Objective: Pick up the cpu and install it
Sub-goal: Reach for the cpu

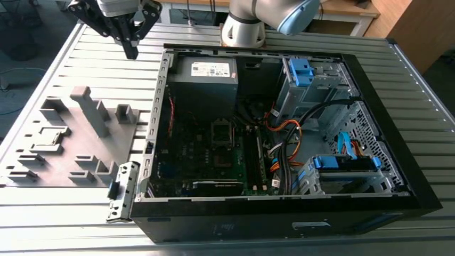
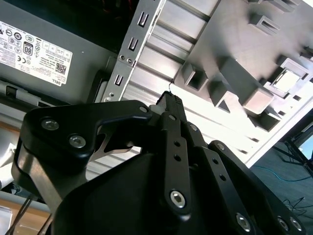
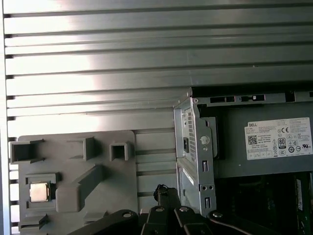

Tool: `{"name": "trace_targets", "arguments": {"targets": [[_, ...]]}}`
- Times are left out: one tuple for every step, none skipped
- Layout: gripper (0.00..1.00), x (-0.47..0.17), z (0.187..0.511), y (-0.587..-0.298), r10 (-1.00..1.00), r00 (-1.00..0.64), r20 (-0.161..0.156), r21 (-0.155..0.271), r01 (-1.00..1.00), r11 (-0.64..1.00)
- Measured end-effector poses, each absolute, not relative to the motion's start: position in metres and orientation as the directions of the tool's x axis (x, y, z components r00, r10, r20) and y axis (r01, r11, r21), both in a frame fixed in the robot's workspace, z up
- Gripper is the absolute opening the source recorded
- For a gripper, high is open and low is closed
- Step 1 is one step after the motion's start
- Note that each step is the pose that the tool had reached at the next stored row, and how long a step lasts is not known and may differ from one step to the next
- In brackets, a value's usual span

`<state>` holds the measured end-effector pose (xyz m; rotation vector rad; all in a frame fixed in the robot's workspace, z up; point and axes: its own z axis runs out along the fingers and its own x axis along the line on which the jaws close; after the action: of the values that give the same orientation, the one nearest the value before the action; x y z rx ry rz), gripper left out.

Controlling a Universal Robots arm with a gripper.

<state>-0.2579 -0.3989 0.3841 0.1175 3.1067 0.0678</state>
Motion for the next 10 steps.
{"name": "trace_targets", "arguments": {"targets": [[0.11,-0.259,0.384,-0.399,0.076,-0.997,-0.03,0.045,0.075,0.996],[0.11,-0.26,0.384,-0.399,0.076,-0.997,-0.03,0.045,0.075,0.996],[0.11,-0.261,0.384,-0.399,0.076,-0.997,-0.03,0.045,0.075,0.996],[0.11,-0.263,0.383,-0.399,0.076,-0.997,-0.03,0.045,0.075,0.996],[0.11,-0.264,0.383,-0.399,0.076,-0.997,-0.03,0.045,0.075,0.996],[0.11,-0.266,0.383,-0.399,0.076,-0.997,-0.03,0.045,0.075,0.996],[0.11,-0.267,0.382,-0.399,0.076,-0.997,-0.03,0.045,0.075,0.996],[0.11,-0.269,0.382,-0.399,0.076,-0.997,-0.03,0.045,0.075,0.996],[0.11,-0.272,0.382,-0.399,0.076,-0.997,-0.03,0.045,0.075,0.996],[0.11,-0.274,0.381,-0.399,0.076,-0.997,-0.03,0.045,0.075,0.996]]}}
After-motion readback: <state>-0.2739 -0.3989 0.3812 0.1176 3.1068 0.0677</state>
